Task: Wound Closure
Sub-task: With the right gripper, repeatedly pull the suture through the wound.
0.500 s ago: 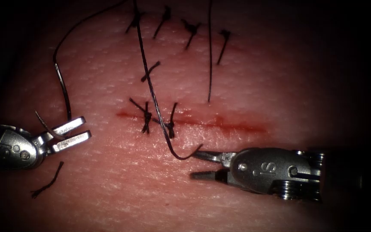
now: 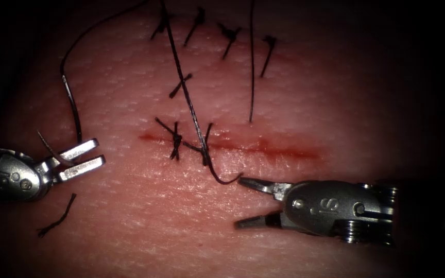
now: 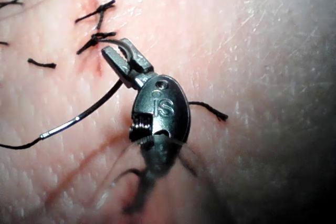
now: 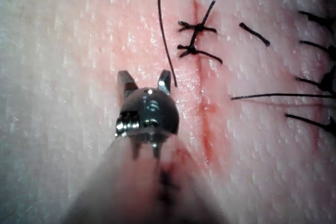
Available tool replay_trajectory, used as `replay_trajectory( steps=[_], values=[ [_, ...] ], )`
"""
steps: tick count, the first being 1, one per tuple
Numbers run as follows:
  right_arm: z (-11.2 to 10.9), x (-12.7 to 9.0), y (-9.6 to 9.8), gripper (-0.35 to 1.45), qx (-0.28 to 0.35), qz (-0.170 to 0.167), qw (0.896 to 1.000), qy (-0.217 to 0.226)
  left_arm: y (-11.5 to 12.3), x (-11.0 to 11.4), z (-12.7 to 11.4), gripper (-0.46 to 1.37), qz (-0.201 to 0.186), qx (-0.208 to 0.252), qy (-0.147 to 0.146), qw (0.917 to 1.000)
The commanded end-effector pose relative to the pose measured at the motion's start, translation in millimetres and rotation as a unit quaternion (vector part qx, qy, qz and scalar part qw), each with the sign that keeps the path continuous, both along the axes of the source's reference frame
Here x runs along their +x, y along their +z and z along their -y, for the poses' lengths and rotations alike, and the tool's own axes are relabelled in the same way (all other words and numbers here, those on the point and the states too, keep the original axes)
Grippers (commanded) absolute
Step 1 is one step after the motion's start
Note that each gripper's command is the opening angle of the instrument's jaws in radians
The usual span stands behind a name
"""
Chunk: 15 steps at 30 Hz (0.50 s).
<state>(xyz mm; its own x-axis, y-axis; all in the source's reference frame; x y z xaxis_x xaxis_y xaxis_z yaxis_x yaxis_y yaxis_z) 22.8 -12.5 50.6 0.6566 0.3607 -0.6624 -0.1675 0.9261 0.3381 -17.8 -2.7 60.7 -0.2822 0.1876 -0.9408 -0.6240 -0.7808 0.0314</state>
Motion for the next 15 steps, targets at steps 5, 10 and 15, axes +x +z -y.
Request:
replay_trajectory(
  steps=[5,10,15],
  values=[
    [-0.1,-1.6,-0.2,0.57,-0.005,0.005,1.0,-0.001,-0.1,0.1,0.0,-0.35,0.002,0.003,0.0,1.0],
    [-2.0,-2.0,-0.2,0.56,-0.027,-0.005,0.999,0.031,-0.1,-0.2,0.1,-0.35,0.001,0.003,-0.001,1.0],
    [-3.7,-1.3,0.3,0.58,-0.049,-0.016,0.998,0.039,0.0,-0.3,0.2,-0.35,0.002,0.002,0.0,1.0]
  ],
)
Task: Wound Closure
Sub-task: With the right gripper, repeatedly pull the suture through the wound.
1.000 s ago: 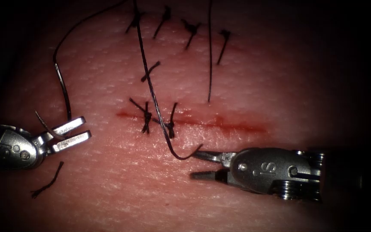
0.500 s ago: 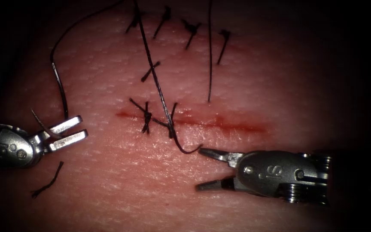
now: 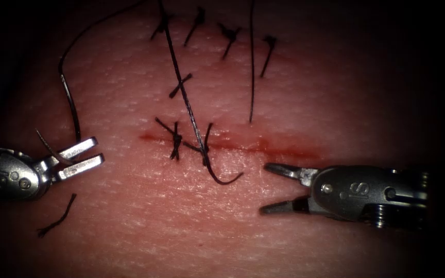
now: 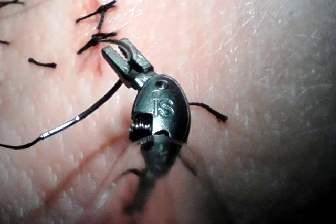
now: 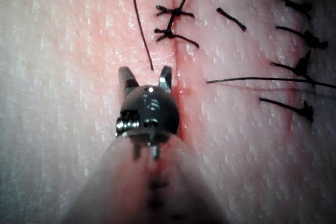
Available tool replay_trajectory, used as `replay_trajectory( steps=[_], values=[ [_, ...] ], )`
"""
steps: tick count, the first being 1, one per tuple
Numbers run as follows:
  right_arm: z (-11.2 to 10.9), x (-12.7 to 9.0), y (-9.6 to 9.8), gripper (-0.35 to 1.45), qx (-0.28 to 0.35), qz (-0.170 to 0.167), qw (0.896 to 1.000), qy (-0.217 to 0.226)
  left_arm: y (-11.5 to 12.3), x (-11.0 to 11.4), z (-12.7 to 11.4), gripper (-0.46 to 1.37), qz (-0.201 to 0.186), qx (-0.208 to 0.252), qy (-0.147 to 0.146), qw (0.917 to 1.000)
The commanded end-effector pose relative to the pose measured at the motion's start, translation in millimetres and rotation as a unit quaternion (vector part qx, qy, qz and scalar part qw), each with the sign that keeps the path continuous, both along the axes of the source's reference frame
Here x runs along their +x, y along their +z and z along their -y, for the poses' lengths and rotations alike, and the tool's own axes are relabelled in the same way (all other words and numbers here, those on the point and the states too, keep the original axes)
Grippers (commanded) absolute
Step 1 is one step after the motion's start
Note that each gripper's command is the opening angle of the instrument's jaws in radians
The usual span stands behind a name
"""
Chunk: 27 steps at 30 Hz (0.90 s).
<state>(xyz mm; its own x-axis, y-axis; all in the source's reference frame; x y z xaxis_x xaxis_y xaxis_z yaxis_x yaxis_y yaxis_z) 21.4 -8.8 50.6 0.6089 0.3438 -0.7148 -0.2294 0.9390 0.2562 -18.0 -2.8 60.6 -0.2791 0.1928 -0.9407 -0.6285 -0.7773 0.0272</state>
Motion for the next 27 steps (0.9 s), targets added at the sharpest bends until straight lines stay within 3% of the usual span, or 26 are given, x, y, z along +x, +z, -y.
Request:
replay_trajectory(
  steps=[1,6,8,11,20,27],
  values=[
    [-0.3,0.3,0.4,0.58,-0.005,-0.006,1.0,0.002,0.2,0.0,0.0,-0.35,0.001,0.0,0.003,1.0],
    [-0.4,1.0,1.1,0.61,-0.013,-0.032,0.999,-0.01,0.2,0.0,0.0,-0.35,0.001,0.0,0.003,1.0],
    [-0.1,1.3,1.6,0.61,-0.017,-0.063,0.998,-0.019,0.2,0.0,0.1,-0.35,0.001,0.0,0.003,1.0],
    [0.1,1.4,2.1,0.61,-0.025,-0.081,0.996,-0.026,0.2,0.0,0.0,-0.35,0.001,0.0,0.003,1.0],
    [0.3,2.2,2.7,0.59,-0.045,-0.094,0.994,-0.034,0.2,-0.1,0.0,-0.35,0.001,0.0,0.003,1.0],
    [1.0,2.7,4.2,0.57,-0.05,-0.104,0.992,-0.049,0.2,-0.2,0.1,-0.35,0.002,0.0,0.005,1.0]
  ],
)
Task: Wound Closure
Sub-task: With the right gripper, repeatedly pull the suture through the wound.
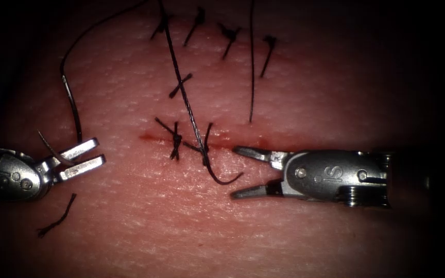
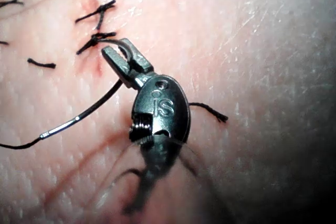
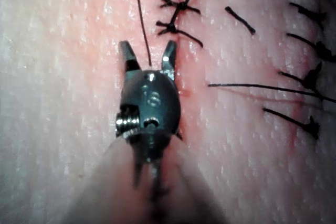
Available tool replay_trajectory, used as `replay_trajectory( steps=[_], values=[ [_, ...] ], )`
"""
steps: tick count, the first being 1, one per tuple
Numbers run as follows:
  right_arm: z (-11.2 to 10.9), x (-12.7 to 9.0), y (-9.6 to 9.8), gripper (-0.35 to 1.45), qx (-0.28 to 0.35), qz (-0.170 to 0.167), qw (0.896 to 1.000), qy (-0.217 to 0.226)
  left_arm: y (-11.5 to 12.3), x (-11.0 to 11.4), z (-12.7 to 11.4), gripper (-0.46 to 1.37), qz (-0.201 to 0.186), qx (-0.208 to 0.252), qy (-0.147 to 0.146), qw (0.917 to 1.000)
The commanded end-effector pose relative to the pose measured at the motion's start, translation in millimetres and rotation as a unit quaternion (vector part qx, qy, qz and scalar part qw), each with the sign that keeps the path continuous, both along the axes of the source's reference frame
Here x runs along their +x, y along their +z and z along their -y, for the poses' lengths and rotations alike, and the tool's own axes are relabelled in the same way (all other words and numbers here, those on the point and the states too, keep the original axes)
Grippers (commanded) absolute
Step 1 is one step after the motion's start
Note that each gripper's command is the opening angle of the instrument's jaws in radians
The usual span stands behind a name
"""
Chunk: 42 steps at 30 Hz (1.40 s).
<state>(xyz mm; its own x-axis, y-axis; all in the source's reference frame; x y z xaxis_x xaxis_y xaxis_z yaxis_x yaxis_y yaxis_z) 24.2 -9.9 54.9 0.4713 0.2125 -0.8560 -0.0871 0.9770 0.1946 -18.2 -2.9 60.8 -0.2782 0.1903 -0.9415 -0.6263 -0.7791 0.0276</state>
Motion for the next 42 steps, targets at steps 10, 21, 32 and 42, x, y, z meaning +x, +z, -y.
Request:
replay_trajectory(
  steps=[10,21,32,42],
  values=[
    [0.1,0.2,0.3,0.07,-0.013,-0.006,1.0,0.001,0.0,-0.2,0.0,-0.35,0.003,0.003,0.003,1.0],
    [-0.4,-0.2,0.3,-0.35,-0.024,0.009,1.0,-0.004,-0.1,-0.2,0.0,-0.35,0.003,0.003,0.003,1.0],
    [-0.3,-0.1,-0.2,-0.35,-0.008,0.002,1.0,-0.014,-0.1,-0.2,0.0,-0.35,0.003,0.003,0.003,1.0],
    [-0.8,0.0,-1.2,-0.35,0.049,0.009,0.999,0.018,-0.1,-0.3,0.0,-0.35,0.004,0.003,0.004,1.0]
  ],
)
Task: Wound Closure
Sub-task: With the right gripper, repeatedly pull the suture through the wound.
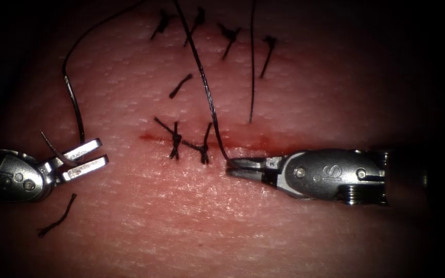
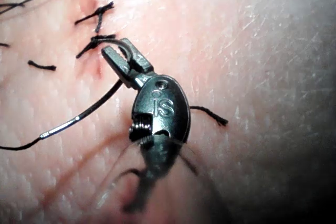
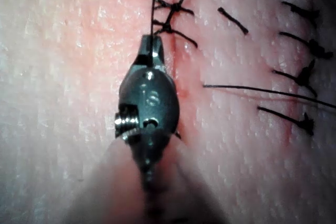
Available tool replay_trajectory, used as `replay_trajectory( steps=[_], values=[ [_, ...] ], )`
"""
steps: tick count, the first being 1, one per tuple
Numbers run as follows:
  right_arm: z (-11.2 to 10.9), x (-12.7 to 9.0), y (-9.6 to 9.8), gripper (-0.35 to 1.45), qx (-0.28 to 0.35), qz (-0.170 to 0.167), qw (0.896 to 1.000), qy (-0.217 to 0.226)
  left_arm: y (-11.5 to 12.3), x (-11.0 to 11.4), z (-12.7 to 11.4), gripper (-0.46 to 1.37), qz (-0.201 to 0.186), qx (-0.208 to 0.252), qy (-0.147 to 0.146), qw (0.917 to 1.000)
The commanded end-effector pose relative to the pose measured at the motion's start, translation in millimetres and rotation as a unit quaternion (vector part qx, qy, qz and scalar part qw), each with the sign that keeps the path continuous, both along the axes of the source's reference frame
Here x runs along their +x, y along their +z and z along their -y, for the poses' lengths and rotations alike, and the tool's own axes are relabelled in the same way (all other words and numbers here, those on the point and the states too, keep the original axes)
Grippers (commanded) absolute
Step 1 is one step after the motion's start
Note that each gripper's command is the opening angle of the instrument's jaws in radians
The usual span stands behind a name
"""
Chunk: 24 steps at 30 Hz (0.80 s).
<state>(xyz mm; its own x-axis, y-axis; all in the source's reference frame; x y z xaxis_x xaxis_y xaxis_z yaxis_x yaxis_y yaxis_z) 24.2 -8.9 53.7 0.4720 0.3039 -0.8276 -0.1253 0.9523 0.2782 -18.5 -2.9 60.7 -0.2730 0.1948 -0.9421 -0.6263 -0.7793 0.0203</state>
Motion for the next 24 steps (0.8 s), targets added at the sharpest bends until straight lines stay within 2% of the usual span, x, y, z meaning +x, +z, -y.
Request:
replay_trajectory(
  steps=[1,6,9,13,16,21,24],
  values=[
    [0.3,0.0,-0.1,-0.35,0.017,0.008,1.0,0.004,0.0,0.0,0.0,-0.35,0.001,0.001,0.004,1.0],
    [1.7,0.4,-0.5,-0.35,0.074,0.018,0.997,0.018,0.1,-0.1,0.0,-0.35,0.001,0.001,0.004,1.0],
    [3.5,0.9,-0.9,-0.35,0.119,0.029,0.992,0.018,0.1,-0.1,0.0,-0.35,0.003,0.003,0.003,1.0],
    [5.3,1.2,-1.4,-0.35,0.148,0.033,0.988,0.014,0.2,-0.1,0.0,-0.35,0.003,0.003,0.004,1.0],
    [6.9,1.3,-2.3,-0.35,0.188,0.037,0.981,0.02,0.2,-0.1,0.0,-0.35,0.003,0.003,0.004,1.0],
    [9.2,1.2,-3.9,-0.35,0.262,0.057,0.962,0.048,0.2,-0.1,0.0,-0.35,0.003,0.002,0.004,1.0],
    [10.4,1.0,-5.1,-0.35,0.271,0.058,0.959,0.05,0.2,0.0,0.0,-0.35,0.003,0.002,0.004,1.0]
  ],
)
